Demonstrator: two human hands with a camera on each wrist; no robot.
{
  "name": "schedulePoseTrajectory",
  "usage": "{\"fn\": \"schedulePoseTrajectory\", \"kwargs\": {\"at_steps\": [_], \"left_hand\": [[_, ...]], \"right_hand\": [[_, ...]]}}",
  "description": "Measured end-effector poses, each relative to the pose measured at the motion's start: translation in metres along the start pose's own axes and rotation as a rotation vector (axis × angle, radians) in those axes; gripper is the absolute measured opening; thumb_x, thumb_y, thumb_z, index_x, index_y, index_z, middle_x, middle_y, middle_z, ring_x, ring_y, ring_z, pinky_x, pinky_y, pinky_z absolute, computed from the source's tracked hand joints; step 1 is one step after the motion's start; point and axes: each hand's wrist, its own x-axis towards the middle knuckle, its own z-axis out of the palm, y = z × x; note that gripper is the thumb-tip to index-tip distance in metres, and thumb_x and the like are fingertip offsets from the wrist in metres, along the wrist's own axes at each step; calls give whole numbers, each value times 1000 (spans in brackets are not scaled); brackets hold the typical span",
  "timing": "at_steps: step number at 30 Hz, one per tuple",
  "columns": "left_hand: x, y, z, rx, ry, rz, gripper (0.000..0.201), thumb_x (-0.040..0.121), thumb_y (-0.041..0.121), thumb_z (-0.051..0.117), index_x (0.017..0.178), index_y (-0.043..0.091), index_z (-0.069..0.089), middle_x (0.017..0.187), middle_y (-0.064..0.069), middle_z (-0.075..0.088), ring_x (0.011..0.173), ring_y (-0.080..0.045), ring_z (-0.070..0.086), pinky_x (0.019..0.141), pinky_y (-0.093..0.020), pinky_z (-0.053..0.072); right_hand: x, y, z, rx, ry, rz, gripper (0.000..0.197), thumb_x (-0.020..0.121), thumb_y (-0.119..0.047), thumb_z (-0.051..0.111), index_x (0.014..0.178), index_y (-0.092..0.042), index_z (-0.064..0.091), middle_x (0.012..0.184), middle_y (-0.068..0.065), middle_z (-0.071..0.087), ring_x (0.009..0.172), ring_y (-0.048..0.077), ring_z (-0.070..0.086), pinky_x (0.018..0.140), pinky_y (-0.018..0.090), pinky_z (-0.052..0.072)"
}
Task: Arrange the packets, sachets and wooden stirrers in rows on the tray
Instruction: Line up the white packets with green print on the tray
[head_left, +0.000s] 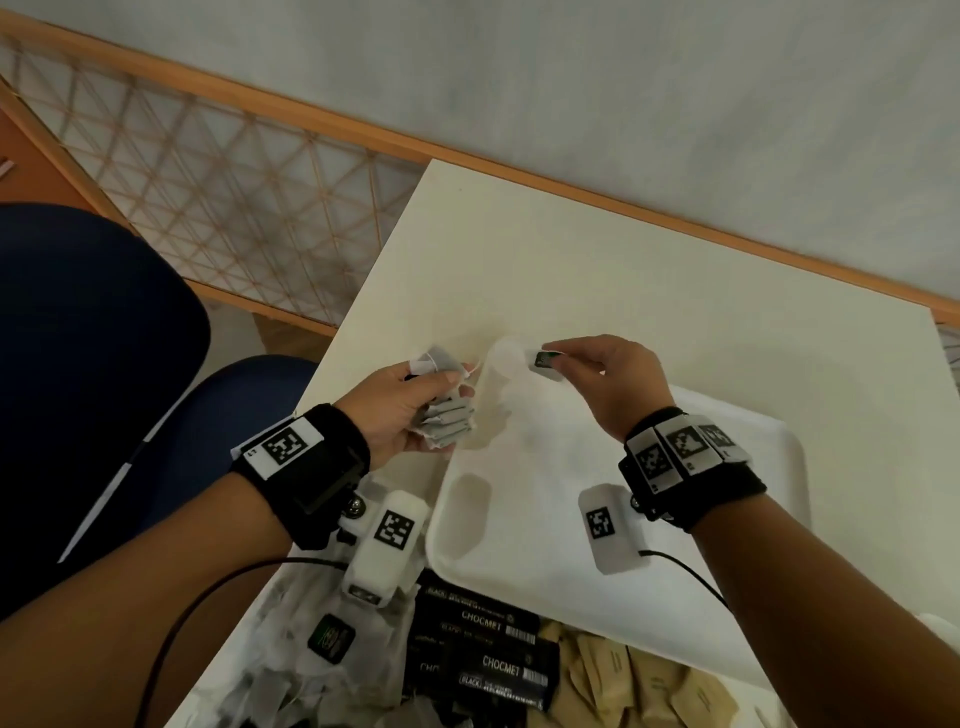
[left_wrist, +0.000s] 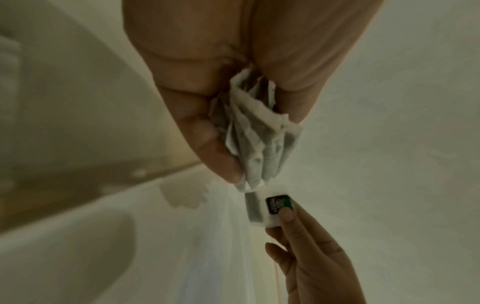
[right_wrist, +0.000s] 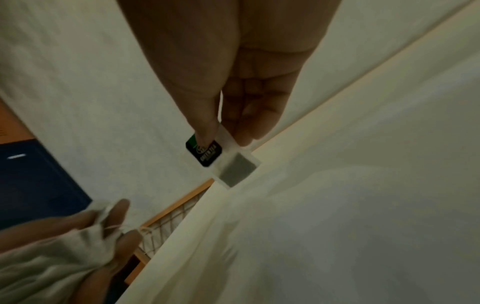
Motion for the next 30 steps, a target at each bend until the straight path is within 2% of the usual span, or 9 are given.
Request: {"fn": "schedulePoseTrajectory", "kwargs": {"at_steps": [4,9,12,17,19,22,24,27,30], "left_hand": [[9,9,-4,2,5,-25,25,98,23,44,114,15,62,108,-7,63,79,-21,61,59,-30,52],[19,13,-7,77,30,-31,33,97,28,46,117,7,63,108,-12,63,83,-26,61,63,-32,52],[24,12,-6,105,40,-13,31,95,31,53,108,6,65,94,-15,60,80,-27,57,59,-30,50],[32,9,-3,171,42,2,28,90,31,60,100,5,65,76,-8,62,60,-18,59,54,-28,49],[35,7,-1,201,42,-1,25,91,30,59,97,6,65,74,-7,62,58,-17,59,56,-28,49],[37,5,4,245,47,-7,23,91,30,60,94,8,67,80,-8,66,66,-21,61,58,-30,51],[37,4,9,268,34,-11,19,90,27,62,91,9,67,78,-7,66,63,-20,59,58,-30,50],[35,3,17,264,14,-15,14,89,25,65,89,10,67,67,-3,63,49,-14,56,53,-27,46],[33,1,23,257,-17,-17,6,90,16,62,87,12,64,60,-2,60,42,-12,54,51,-24,44]], "right_hand": [[22,5,3,39,-45,102,10,85,-24,66,88,-31,72,74,-16,66,69,-1,59,58,11,39],[48,4,15,12,-153,99,16,87,-19,63,96,-28,72,70,-18,61,66,3,56,57,14,40],[65,8,21,-22,-143,107,17,87,-20,62,99,-26,73,70,-18,61,70,5,57,59,15,40],[81,15,25,-26,-99,149,18,88,-21,61,101,-26,73,75,-14,64,78,12,60,63,22,43],[82,15,25,-38,-99,147,19,88,-22,61,104,-26,71,85,-8,68,79,12,60,64,21,43],[75,11,21,-90,-37,89,24,90,-26,60,113,-28,66,100,-8,63,86,8,57,77,20,43],[63,3,20,1,-4,30,21,90,-24,60,109,-29,67,99,-11,64,84,4,57,78,15,42],[38,-13,23,146,-70,-46,14,88,-21,63,95,-29,73,91,-14,69,78,-4,59,70,4,40],[17,-23,26,83,-158,-77,13,85,-31,68,97,-27,74,84,-19,66,81,-3,60,69,6,42]]}}
